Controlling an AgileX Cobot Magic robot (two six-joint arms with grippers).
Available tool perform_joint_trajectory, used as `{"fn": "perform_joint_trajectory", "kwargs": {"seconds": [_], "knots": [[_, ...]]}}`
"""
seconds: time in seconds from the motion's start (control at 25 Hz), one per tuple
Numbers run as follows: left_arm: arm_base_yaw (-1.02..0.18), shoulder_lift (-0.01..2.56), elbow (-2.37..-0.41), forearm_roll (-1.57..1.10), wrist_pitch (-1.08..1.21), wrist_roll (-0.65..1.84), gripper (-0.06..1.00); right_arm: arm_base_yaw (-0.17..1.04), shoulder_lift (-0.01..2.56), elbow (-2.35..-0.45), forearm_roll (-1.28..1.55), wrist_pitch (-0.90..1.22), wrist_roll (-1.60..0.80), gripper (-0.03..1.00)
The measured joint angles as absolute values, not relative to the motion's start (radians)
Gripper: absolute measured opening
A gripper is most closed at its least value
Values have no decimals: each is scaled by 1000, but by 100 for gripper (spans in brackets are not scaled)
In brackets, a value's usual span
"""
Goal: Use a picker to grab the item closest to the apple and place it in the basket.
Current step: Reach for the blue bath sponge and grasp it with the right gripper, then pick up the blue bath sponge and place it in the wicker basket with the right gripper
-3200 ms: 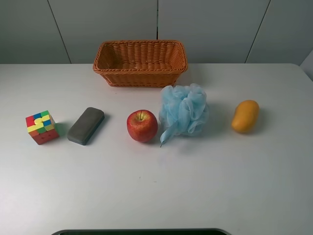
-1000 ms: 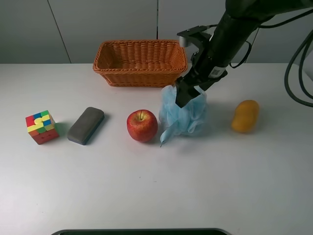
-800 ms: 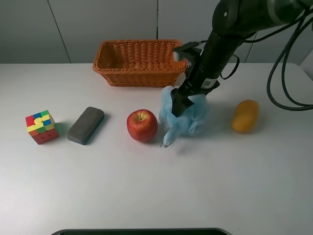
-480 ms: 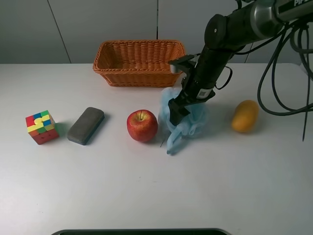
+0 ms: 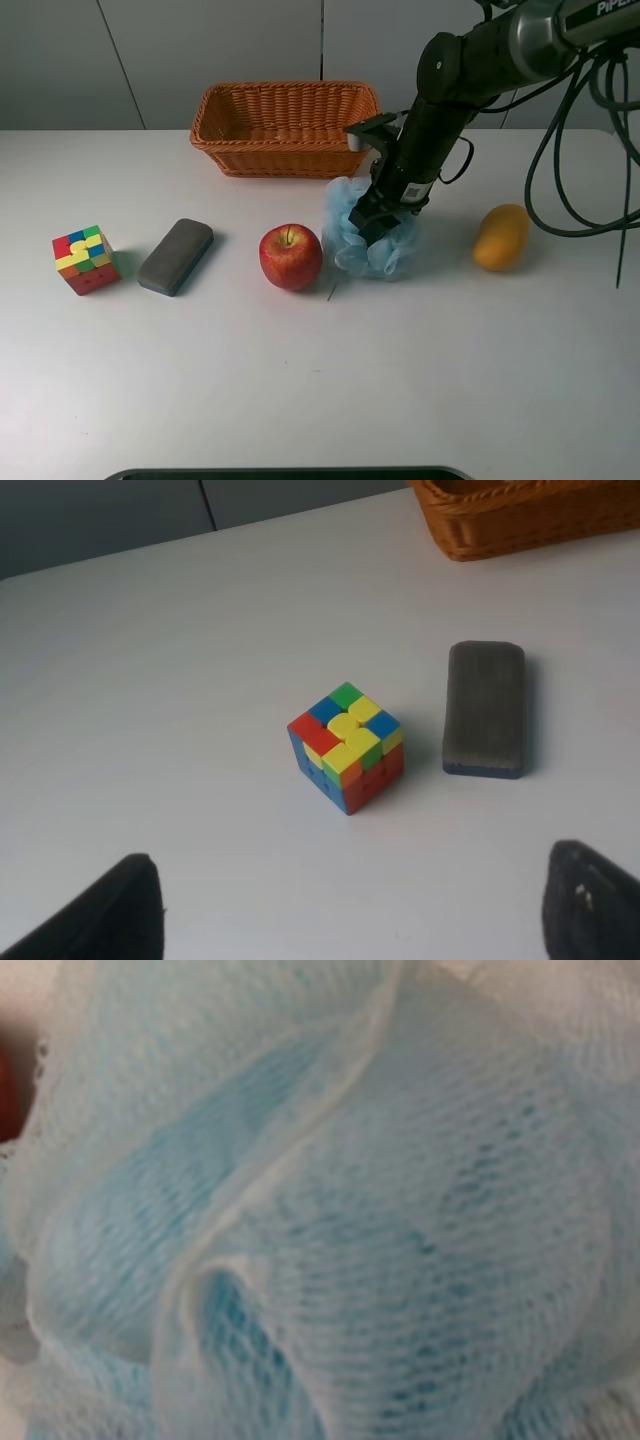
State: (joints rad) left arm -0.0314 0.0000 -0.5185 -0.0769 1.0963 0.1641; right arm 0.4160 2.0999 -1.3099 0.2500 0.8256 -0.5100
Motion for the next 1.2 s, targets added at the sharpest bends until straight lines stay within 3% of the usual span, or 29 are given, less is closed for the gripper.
{"fn": "perform_joint_trajectory", "kwargs": {"seconds": [0.6, 0.88, 1.2], "knots": [[-31, 0, -518, -77, 1096, 164, 73, 418, 1952, -1352, 160, 1000, -383, 31], [-31, 0, -518, -77, 1096, 164, 73, 418, 1926, -1539, 144, 1203, -304, 30], [-31, 0, -518, -77, 1096, 164, 73, 423, 1948, -1809, 141, 1219, -229, 29]]}}
